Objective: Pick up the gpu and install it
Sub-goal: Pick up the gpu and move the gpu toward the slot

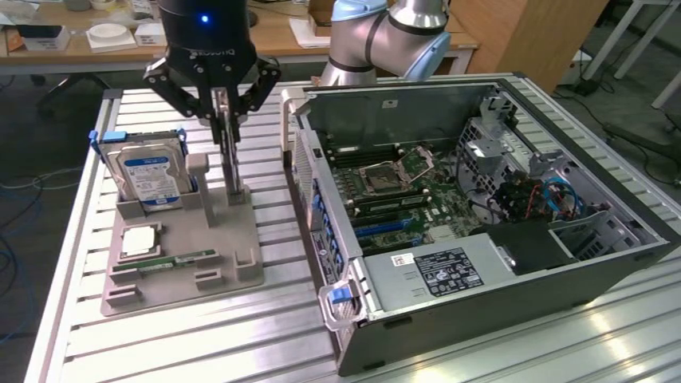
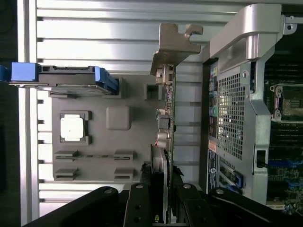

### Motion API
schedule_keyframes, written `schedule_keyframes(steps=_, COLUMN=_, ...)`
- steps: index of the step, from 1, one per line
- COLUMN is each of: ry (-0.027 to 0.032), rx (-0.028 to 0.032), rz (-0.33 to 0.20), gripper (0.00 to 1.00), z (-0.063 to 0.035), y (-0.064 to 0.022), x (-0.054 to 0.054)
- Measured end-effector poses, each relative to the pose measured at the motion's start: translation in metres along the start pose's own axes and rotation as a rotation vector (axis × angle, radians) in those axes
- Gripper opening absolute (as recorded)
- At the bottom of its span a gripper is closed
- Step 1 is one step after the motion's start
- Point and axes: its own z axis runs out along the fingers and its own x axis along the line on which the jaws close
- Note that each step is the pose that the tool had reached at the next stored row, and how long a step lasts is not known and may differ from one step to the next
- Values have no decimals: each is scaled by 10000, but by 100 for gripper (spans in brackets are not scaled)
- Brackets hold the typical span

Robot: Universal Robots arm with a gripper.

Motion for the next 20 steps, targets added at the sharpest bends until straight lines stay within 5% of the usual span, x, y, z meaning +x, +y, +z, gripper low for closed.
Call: schedule_keyframes(steps=20, ry=-48, rx=0, rz=-2, gripper=26, z=-191, y=5, x=-2)
